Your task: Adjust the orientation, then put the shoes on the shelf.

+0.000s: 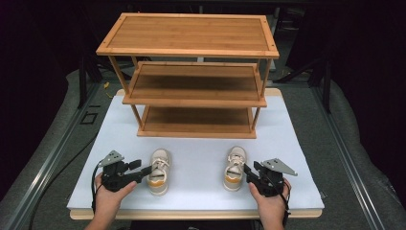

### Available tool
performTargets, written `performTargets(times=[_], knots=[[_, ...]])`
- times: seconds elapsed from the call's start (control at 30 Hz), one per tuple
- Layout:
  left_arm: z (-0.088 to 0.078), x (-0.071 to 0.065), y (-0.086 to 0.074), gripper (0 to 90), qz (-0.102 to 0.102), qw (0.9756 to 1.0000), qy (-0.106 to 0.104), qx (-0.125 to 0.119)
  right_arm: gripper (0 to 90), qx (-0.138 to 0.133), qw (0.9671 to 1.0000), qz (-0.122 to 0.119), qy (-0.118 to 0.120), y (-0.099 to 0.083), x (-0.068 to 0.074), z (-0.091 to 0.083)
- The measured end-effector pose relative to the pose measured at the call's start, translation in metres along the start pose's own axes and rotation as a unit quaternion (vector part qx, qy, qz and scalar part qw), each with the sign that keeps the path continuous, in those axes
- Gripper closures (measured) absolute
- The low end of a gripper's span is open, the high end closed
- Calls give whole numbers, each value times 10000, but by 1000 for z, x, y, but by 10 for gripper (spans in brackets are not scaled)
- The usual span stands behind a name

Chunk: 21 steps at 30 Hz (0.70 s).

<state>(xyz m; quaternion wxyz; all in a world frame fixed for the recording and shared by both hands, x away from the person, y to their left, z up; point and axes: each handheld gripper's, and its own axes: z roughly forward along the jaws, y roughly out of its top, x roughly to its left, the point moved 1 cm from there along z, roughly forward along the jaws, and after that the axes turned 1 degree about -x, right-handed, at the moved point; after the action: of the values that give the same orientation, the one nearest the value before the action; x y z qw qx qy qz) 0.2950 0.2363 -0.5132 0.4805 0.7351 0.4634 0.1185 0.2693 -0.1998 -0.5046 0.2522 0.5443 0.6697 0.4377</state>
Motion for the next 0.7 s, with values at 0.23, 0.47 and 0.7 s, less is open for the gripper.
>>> performTargets(times=[0.23, 0.47, 0.7], knots=[[13, -8, -6, 443, 130, 9996, -55, 238, 520, 111, 9993, -89, 360, -4, 11, 10], [21, -4, -11, 465, -37, 9993, 35, 373, 484, 429, 9990, -37, 125, -9, 16, 25], [24, -5, -10, 487, -36, 9993, 126, 349, 475, 590, 9979, 183, 176, -10, 11, 33]])
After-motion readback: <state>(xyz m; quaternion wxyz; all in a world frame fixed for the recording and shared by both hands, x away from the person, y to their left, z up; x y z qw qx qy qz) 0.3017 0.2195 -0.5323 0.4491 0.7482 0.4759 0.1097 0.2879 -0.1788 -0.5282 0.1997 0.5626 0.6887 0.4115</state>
